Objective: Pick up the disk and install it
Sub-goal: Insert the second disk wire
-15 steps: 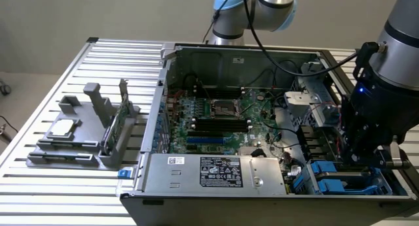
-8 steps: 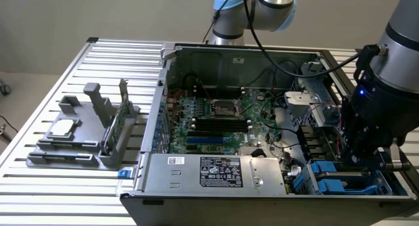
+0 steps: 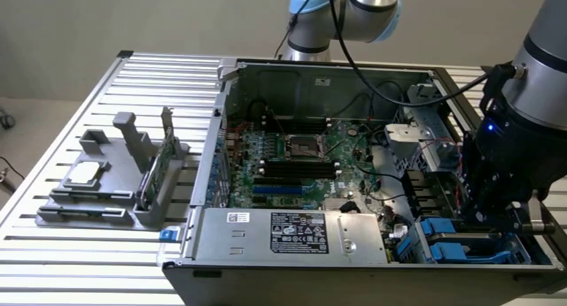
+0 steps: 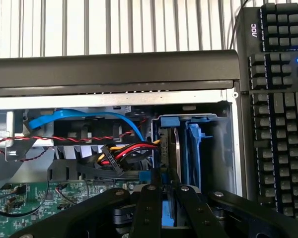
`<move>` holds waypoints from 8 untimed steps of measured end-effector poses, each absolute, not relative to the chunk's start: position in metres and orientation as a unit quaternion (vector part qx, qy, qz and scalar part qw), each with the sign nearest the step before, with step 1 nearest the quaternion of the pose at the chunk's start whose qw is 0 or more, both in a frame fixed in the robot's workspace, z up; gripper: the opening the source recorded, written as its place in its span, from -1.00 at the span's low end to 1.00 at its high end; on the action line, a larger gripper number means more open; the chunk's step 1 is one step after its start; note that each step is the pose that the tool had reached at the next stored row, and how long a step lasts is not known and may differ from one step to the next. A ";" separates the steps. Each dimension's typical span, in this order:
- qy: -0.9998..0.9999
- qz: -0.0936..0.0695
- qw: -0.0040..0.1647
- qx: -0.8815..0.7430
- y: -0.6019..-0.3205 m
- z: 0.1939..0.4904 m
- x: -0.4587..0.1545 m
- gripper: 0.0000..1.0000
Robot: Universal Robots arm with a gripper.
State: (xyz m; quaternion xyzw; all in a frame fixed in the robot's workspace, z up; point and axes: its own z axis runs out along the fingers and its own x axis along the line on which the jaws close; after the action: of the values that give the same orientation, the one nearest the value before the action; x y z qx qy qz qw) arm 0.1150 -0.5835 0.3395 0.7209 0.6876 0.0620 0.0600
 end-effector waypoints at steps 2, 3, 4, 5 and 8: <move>0.687 0.063 0.059 0.721 -0.584 0.339 0.115 -0.66; 0.687 0.064 0.058 0.721 -0.584 0.339 0.115 -0.66; 0.687 0.065 0.057 0.721 -0.584 0.339 0.115 -0.66; 0.687 0.066 0.056 0.721 -0.584 0.339 0.115 -0.66; 0.687 0.068 0.053 0.721 -0.585 0.339 0.116 -0.66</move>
State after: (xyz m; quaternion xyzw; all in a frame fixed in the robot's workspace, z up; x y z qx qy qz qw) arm 0.1157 -0.5853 0.3386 0.7215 0.6870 0.0683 0.0534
